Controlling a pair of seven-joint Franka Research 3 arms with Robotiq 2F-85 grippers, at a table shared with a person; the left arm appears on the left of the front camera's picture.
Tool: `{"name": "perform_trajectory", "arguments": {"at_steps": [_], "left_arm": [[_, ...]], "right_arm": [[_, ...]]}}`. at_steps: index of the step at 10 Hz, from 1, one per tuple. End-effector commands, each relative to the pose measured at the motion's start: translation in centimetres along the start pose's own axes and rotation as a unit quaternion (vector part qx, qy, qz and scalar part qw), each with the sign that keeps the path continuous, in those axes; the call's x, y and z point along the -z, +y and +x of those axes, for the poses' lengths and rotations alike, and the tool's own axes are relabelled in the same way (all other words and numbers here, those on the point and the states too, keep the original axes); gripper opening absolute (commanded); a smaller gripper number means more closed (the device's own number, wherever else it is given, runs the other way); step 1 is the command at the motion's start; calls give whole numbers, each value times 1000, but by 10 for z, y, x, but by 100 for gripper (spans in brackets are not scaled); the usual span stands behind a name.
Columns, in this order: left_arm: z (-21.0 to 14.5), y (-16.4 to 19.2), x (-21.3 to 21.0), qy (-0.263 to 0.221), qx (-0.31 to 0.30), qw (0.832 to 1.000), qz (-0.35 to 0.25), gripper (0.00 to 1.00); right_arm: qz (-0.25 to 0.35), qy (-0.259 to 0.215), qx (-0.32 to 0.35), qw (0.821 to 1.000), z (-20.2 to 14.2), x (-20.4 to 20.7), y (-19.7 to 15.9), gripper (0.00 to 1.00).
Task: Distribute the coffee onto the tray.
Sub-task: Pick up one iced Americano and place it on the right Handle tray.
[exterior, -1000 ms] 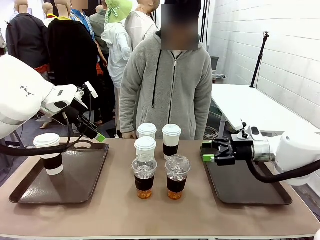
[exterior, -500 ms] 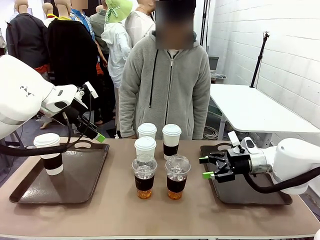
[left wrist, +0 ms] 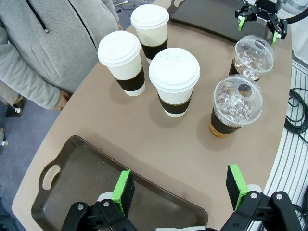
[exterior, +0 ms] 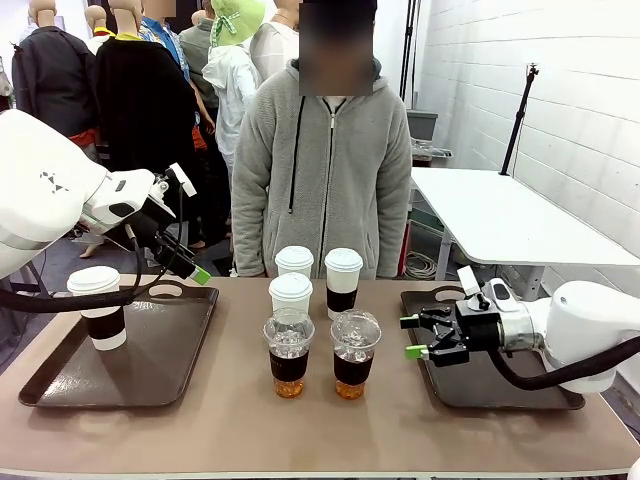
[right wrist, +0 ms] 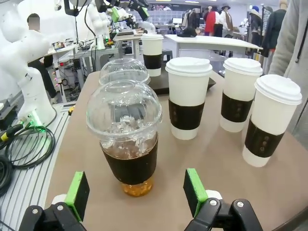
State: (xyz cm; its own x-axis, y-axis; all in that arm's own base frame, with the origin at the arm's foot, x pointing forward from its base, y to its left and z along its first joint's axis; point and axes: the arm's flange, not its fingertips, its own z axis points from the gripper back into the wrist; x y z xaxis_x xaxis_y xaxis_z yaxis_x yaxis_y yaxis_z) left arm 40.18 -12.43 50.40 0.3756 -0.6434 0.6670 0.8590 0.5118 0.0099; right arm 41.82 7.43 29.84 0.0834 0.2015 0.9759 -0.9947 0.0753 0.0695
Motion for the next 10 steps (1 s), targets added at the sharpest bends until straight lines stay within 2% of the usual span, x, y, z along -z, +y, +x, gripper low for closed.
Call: {"name": "perform_trajectory", "arguments": {"at_steps": [1,4,10], "left_arm": [[-3,3,1,-11,10,1000,-7,100],[-3,3,1,-11,10,1000,-7,100],[-3,3,1,-11,10,1000,-7,100]], "right_arm": [[12,2,1,1000,0,2,3,100],[6,0,0,1000,0,1,1,100],[15,13,2,1000,-10,28,-19,100]]}}
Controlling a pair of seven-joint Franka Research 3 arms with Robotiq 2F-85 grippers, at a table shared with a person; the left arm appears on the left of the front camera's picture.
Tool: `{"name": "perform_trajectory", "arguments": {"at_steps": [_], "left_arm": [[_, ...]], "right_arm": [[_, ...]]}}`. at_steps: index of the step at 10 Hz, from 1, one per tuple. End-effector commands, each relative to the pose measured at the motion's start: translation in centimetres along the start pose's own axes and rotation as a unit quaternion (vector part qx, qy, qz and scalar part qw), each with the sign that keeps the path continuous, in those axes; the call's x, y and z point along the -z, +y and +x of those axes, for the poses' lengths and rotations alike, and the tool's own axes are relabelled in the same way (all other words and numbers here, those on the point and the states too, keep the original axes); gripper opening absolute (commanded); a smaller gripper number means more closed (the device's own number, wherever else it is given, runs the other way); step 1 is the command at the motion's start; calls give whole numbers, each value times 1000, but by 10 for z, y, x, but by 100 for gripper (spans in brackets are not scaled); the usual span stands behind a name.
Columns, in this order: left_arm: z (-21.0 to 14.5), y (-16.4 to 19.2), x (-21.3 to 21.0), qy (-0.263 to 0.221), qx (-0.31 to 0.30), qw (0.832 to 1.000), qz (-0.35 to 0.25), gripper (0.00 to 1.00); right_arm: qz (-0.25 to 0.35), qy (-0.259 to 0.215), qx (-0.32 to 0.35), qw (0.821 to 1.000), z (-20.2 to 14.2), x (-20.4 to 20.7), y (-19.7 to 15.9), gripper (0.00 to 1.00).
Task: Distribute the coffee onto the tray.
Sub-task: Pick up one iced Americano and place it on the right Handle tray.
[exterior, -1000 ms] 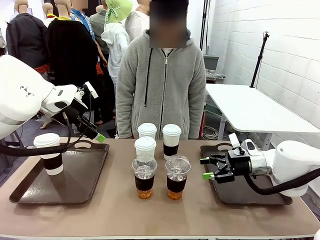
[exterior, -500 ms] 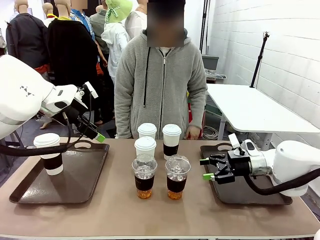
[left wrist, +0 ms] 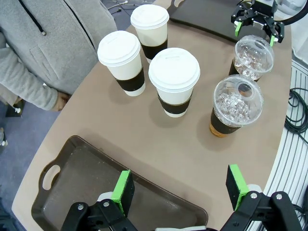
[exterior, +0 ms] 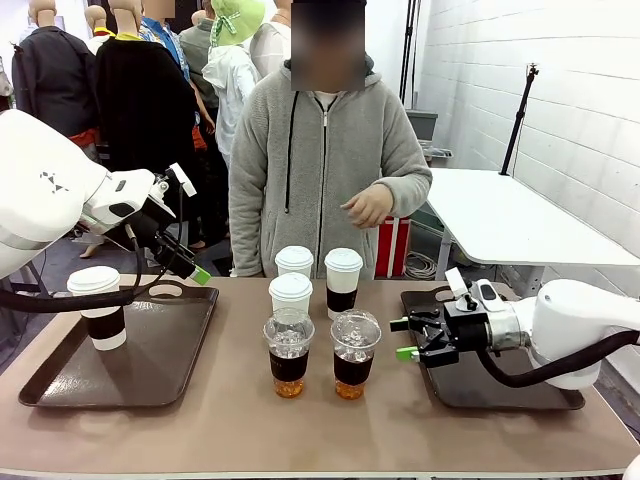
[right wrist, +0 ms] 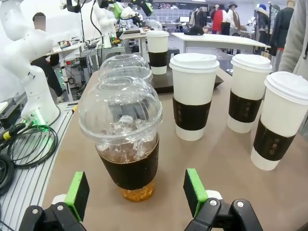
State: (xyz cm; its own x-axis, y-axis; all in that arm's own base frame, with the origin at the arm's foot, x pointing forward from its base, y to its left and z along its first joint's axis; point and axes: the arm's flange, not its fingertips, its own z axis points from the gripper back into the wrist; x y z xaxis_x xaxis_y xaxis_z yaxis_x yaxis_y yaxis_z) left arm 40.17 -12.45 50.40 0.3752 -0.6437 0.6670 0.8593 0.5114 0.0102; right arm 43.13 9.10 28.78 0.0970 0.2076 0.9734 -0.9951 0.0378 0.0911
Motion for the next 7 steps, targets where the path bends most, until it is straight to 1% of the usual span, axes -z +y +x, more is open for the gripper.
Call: {"name": "perform_trajectory", "arguments": {"at_steps": [1,7], "left_arm": [[-3,4,1,-11,9,1000,-7,100],[-3,4,1,-11,9,1000,-7,100]], "right_arm": [[-7,9,-4,1000,-7,12,-10,100],[-13,12,-20,1000,-23,31,-24,100]]}}
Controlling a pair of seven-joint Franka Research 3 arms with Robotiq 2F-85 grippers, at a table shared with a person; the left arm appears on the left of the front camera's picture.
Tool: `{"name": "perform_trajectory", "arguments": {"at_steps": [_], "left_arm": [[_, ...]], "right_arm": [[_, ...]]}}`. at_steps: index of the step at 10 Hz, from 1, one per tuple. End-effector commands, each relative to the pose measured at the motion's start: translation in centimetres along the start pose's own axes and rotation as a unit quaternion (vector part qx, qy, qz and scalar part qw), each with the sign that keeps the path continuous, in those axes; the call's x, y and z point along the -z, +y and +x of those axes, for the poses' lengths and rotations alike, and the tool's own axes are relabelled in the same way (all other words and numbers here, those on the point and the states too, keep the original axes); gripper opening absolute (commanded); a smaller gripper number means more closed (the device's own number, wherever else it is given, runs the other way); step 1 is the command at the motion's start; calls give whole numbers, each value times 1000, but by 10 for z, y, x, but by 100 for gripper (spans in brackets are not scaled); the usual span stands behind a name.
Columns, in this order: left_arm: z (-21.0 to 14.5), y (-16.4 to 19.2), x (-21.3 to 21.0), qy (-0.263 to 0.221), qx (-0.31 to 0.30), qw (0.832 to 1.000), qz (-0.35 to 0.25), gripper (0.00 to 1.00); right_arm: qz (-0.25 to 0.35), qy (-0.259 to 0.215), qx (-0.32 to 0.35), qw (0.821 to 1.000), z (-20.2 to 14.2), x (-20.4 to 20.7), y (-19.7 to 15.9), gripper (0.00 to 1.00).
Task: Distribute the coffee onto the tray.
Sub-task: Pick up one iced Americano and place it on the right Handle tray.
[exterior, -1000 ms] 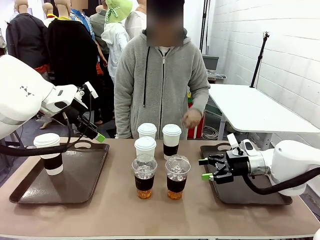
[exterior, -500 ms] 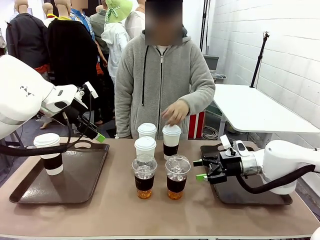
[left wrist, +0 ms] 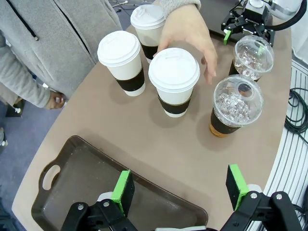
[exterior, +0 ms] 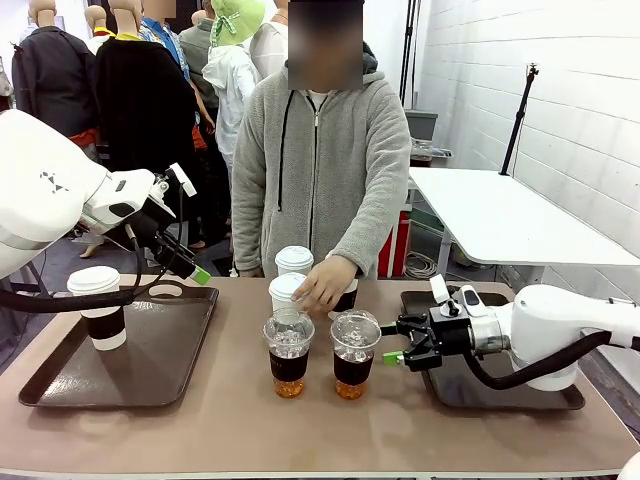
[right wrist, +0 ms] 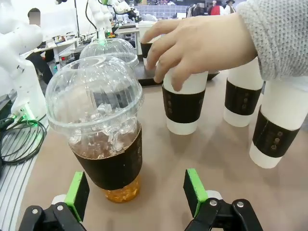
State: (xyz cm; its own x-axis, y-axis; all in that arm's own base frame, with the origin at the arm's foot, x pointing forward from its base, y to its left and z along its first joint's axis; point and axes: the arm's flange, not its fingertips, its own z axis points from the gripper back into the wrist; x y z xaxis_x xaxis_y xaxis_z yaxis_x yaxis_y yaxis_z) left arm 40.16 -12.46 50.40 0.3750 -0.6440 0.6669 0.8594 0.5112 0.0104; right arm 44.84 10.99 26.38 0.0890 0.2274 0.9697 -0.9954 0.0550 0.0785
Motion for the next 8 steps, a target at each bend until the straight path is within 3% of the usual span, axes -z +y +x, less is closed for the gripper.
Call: {"name": "perform_trajectory", "arguments": {"at_steps": [1,8], "left_arm": [[-3,4,1,-11,9,1000,-7,100],[-3,4,1,-11,9,1000,-7,100]], "right_arm": [[-1,1,-18,1000,-7,11,-6,100],[25,0,-19,1000,-12,20,-9,100]]}}
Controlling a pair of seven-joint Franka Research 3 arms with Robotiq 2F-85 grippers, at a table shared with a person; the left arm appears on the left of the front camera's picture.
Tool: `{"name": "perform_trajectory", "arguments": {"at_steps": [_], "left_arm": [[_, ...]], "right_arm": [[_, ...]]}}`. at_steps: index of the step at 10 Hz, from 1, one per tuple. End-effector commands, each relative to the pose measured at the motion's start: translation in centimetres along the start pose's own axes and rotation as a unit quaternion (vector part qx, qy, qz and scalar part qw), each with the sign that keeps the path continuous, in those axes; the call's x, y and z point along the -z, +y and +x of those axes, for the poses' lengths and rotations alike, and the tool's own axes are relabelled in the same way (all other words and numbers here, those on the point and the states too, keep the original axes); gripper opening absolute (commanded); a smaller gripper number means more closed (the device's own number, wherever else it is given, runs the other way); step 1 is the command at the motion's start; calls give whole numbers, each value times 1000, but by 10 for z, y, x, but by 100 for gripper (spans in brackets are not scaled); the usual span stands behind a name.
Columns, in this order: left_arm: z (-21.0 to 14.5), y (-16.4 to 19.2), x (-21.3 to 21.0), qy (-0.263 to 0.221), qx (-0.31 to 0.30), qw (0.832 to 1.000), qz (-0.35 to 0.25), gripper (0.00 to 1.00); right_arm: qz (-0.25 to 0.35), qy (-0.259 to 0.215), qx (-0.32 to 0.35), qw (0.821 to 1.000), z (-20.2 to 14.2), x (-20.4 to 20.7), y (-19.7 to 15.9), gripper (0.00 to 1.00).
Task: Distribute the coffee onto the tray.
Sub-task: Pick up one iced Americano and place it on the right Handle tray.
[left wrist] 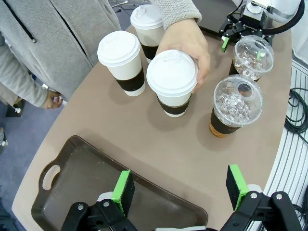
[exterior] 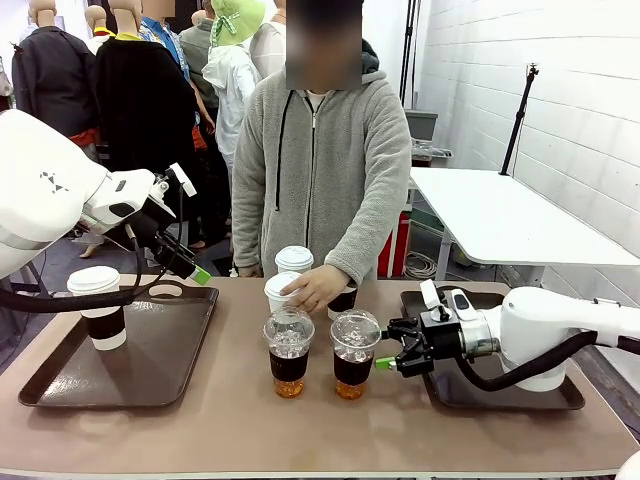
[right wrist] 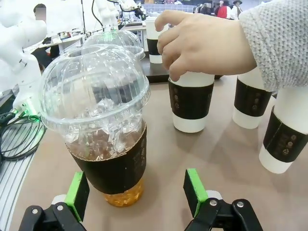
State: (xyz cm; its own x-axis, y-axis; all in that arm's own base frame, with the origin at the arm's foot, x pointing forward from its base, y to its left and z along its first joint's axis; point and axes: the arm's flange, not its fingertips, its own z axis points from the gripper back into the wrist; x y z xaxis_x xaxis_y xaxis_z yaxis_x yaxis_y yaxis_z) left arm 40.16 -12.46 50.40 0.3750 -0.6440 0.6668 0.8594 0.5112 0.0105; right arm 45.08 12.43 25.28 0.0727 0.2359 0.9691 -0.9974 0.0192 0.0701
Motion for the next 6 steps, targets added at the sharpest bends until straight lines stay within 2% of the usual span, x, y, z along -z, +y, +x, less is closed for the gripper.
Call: {"name": "perform_trajectory", "arguments": {"at_steps": [1,6], "left_arm": [[-3,4,1,-11,9,1000,-7,100],[-3,4,1,-11,9,1000,-7,100]], "right_arm": [[13,-7,-12,1000,-5,5,-6,100],[28,-8,-8,1000,-5,9,0,100]]}}
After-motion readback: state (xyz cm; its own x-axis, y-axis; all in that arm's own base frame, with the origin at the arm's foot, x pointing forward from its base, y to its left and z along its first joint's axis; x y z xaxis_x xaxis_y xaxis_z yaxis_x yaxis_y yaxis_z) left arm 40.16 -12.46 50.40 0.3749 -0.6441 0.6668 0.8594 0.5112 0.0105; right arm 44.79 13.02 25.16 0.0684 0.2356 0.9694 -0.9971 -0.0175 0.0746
